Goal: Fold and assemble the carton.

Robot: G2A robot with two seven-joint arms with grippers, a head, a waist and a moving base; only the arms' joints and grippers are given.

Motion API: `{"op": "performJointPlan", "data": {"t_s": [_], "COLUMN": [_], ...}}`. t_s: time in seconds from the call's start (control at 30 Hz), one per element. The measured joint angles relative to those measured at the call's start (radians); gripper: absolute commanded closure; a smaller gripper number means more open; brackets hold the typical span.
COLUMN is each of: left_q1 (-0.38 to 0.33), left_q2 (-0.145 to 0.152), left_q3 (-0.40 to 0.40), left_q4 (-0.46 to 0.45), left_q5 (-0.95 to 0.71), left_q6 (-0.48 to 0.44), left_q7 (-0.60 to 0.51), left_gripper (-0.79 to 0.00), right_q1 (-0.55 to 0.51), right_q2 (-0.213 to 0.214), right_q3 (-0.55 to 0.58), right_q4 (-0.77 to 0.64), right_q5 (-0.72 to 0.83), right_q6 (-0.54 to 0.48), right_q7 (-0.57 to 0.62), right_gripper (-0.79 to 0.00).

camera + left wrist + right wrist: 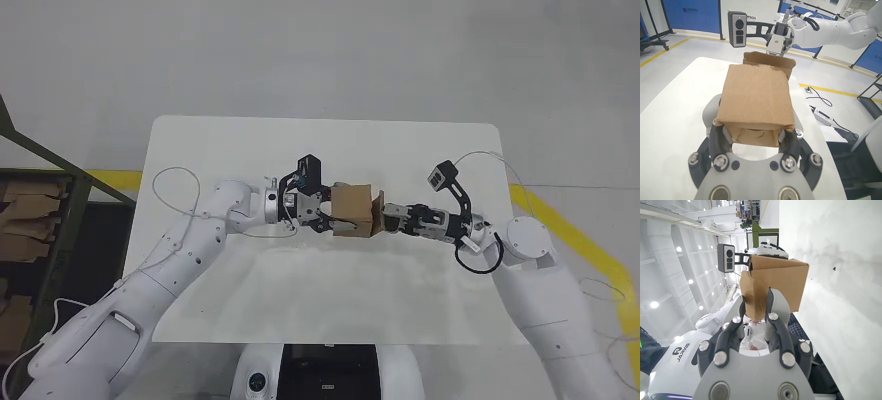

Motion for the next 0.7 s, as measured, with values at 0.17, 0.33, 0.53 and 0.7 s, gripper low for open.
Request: {"op": "performJointPlan", "data": {"t_s": [0.17,0.33,0.53,0.7], "left_q1": [0.004,0.010,0.016,0.021], "left_q2": [0.000,0.001,0.002,0.002], "left_q3": [-0.007,-0.015,-0.022,-0.026], "left_q4": [-0.005,-0.014,-0.023,-0.031], "left_q5": [0.002,0.006,0.013,0.023], "left_q6": [0.000,0.000,0.000,0.000], "left_q7": [-0.002,0.000,0.001,0.000], "left_gripper": [-0.526,-0.526,-0.526,-0.533], "right_q1": [-0.001,0.006,0.015,0.021], "right_q2": [0.002,0.003,0.003,0.004], "right_q3": [-0.007,-0.012,-0.016,-0.020], "right_q4": [-0.008,-0.002,0.002,0.002], "right_q5": [-0.019,-0.034,-0.039,-0.039], "right_q6": [0.013,0.018,0.022,0.025], "right_q7": [0.004,-0.013,-0.026,-0.032], "right_gripper": [-0.188,-0.169,-0.139,-0.126]}}
